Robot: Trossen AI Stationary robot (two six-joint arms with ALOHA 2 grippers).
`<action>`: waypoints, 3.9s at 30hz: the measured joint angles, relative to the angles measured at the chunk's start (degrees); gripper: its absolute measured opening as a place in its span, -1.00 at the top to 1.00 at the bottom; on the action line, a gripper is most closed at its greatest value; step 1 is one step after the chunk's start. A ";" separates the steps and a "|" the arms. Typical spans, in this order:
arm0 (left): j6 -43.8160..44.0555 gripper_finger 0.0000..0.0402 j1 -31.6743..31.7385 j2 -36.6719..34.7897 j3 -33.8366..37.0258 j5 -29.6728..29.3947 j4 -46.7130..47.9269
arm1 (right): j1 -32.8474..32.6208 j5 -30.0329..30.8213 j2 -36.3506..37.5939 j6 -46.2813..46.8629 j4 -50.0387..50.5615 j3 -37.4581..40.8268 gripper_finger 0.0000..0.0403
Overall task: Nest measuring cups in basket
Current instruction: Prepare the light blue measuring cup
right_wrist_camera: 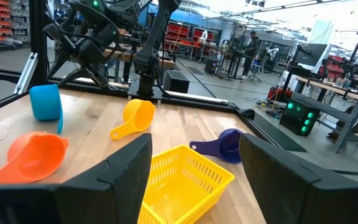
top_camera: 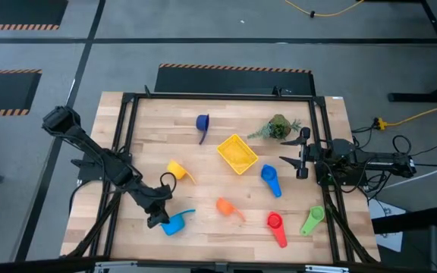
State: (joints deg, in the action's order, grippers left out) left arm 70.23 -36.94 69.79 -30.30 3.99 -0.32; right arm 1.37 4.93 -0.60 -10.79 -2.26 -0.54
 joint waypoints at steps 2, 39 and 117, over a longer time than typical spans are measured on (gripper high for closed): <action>0.17 0.43 -0.01 0.72 0.00 0.03 -0.26 | 0.02 -0.02 0.00 0.00 0.00 0.00 -0.23; -21.01 0.97 0.06 7.50 -1.25 -3.37 -6.00 | 0.01 0.00 0.00 -0.01 0.00 0.00 -0.23; -48.16 0.63 0.28 17.91 -30.73 -13.79 43.35 | 0.02 0.00 -0.02 -0.02 -0.01 -0.01 -0.23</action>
State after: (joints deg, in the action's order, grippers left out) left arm 22.07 -36.67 87.70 -61.04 -9.80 43.04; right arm 1.39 4.93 -0.62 -10.81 -2.27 -0.54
